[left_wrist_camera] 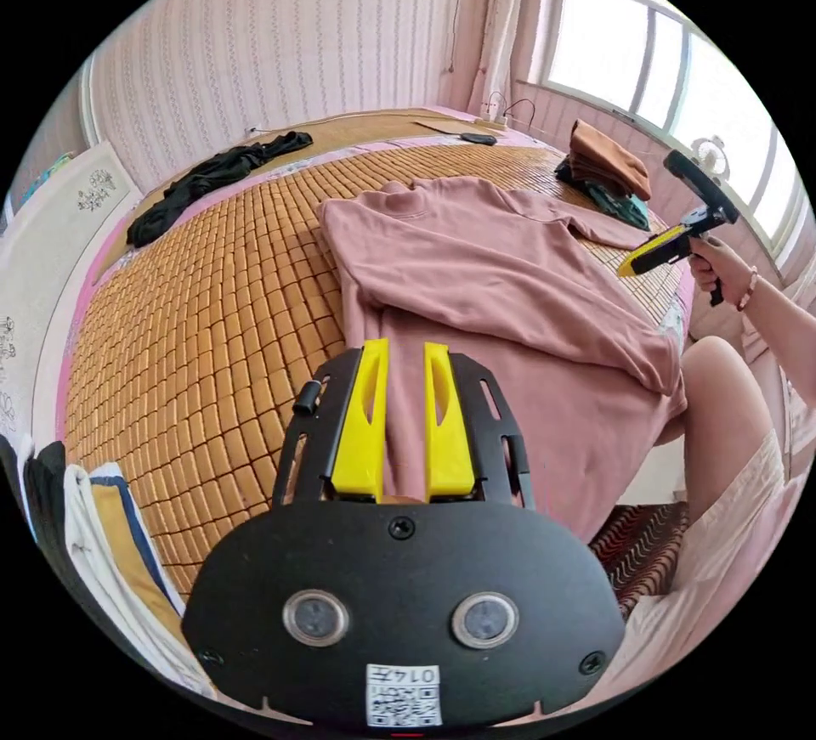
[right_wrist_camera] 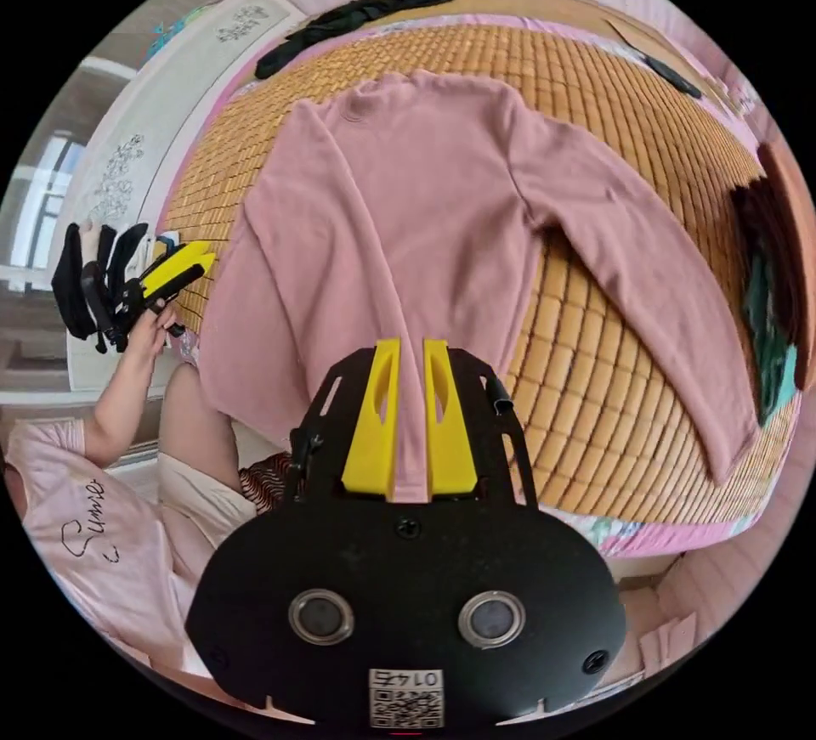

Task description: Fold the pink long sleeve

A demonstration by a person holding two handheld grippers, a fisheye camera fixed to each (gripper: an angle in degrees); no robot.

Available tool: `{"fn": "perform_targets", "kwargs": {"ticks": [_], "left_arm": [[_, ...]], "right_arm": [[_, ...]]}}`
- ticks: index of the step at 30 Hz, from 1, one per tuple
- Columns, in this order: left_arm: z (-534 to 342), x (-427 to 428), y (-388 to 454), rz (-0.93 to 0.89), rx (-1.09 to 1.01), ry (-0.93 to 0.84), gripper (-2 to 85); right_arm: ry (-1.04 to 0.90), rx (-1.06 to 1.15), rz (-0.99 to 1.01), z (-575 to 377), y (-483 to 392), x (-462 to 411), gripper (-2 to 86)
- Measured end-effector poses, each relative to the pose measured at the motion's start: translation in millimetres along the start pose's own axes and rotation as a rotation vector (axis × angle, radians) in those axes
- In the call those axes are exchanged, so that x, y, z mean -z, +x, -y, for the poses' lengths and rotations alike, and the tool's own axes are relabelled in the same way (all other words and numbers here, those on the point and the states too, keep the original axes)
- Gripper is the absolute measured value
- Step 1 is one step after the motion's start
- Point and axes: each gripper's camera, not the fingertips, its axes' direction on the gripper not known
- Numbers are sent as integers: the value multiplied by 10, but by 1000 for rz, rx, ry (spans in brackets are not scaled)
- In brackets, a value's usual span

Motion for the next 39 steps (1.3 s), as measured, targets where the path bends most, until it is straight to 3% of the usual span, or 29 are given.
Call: {"fn": "perform_targets", "kwargs": {"ticks": [4, 8, 11, 13, 17, 19, 22, 26, 29, 32, 39], "left_arm": [[393, -325, -13, 112, -30, -52, 92], [593, -703, 13, 168, -92, -145, 83], [655, -796, -1, 90, -132, -148, 25], [628, -714, -100, 44, -85, -91, 2], [600, -715, -403, -49, 59, -72, -7], [606, -902, -607, -116, 158, -122, -7], [610, -1047, -634, -113, 136, -118, -3], [704, -1021, -479, 9, 38, -158, 25], [661, -807, -426, 176, -7, -97, 52], [510, -565, -252, 281, -117, -19, 47], [359, -392, 909, -169, -253, 23, 52]], "right_arm": [[99, 152, 96, 967, -569, -105, 113], [151, 211, -34, 1875, -1059, -336, 117], [59, 145, -107, 2306, -1208, -592, 83], [-12, 162, -170, 2417, -1329, -689, 11], [83, 299, -185, 2431, -1628, -424, -2], [58, 308, -203, 2487, -1631, -492, -1], [-77, 295, -240, 2513, -1461, -781, 16], [145, 224, -57, 2107, -1106, -5, 56], [291, 254, -44, 1319, -791, 694, 43], [259, 217, -83, 343, -409, 1045, 52], [-8, 17, 59, -1433, 89, 993, 84]]}}
